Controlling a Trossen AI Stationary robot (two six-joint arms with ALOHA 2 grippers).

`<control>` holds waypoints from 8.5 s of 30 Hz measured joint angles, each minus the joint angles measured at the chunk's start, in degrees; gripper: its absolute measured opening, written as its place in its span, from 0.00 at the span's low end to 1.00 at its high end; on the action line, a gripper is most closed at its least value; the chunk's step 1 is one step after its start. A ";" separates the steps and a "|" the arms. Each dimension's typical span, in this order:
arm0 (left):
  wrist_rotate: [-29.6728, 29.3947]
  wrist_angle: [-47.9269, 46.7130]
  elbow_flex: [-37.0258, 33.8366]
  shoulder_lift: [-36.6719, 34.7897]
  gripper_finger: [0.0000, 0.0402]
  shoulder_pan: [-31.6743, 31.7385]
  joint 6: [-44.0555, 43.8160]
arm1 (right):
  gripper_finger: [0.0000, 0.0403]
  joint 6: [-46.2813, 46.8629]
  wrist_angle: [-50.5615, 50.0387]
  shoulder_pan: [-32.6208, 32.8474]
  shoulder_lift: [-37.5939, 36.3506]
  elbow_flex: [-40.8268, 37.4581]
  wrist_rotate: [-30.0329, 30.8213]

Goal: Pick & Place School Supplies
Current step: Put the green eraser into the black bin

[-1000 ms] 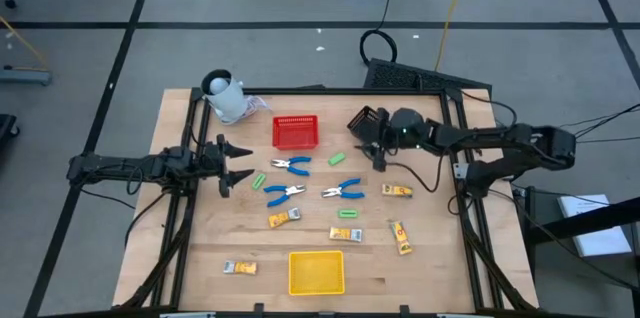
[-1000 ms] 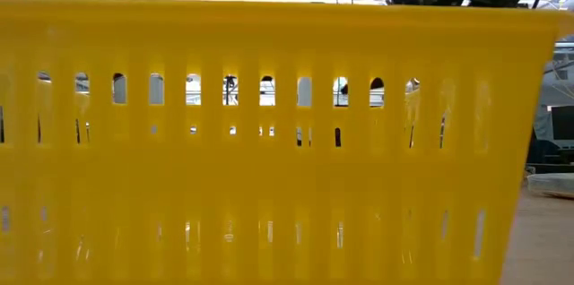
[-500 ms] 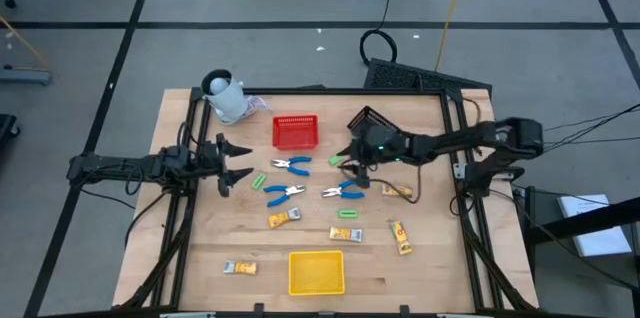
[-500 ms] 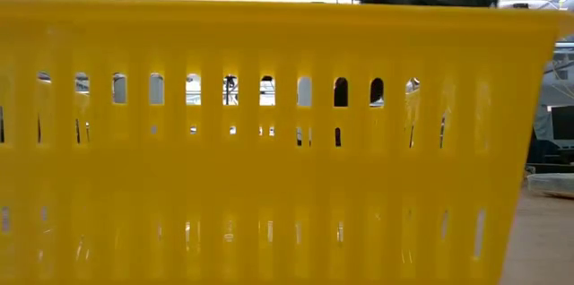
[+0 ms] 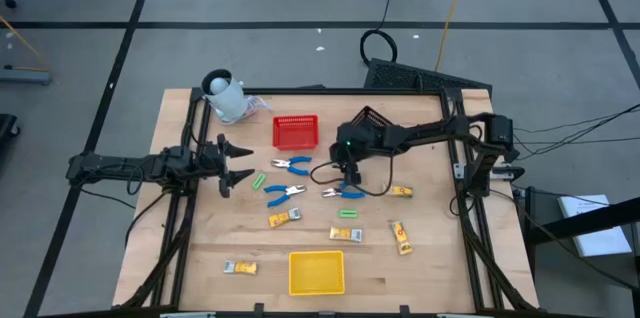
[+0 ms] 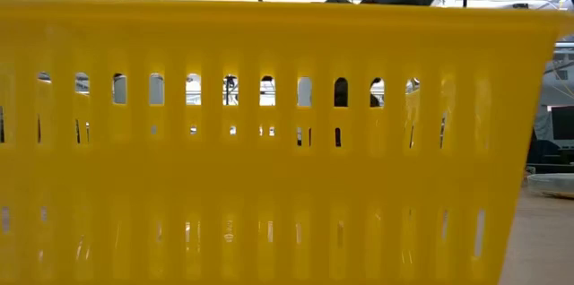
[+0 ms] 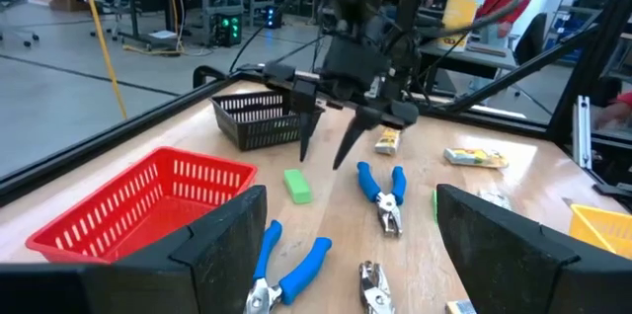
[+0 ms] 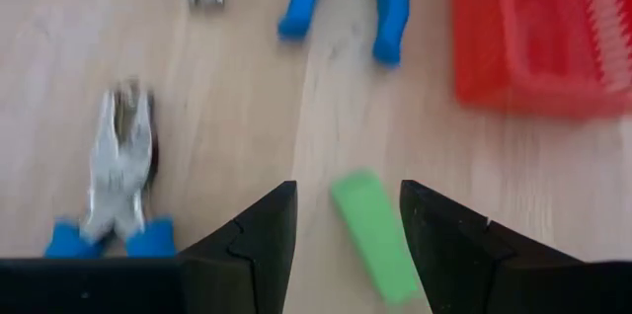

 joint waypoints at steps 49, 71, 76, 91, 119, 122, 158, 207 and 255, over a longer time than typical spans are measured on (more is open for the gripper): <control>0.12 0.58 0.00 -0.01 0.74 0.02 0.12 | 0.37 -7.67 -16.19 -2.55 11.60 12.87 1.32; 0.08 0.58 0.00 -0.03 0.74 0.02 0.12 | 0.10 -8.06 -15.46 -0.54 11.56 12.87 1.84; 0.08 0.58 0.00 -0.03 0.74 0.02 0.12 | 0.08 -6.50 -15.53 0.34 11.48 12.91 2.54; 0.03 0.59 0.00 -0.02 0.74 0.02 0.12 | 0.01 -4.02 -15.98 1.99 11.54 12.96 4.54; 0.07 0.49 0.00 -0.03 0.74 0.02 0.29 | 0.42 -4.49 -17.62 2.53 10.68 12.70 10.10; 0.06 0.46 0.00 -0.03 0.74 0.01 0.45 | 0.42 -4.60 -18.04 2.91 9.99 12.65 11.28; -0.37 -0.31 0.00 -0.01 0.74 0.02 0.43 | 0.39 -4.21 -13.34 0.36 12.55 12.87 4.11; -1.41 -0.67 0.00 -0.03 0.74 0.02 0.32 | 0.14 -3.30 -15.40 4.20 8.32 12.65 14.86; -1.43 -1.08 0.00 -0.02 0.74 0.01 -0.14 | 0.35 2.80 -28.32 -12.72 -2.05 6.56 17.71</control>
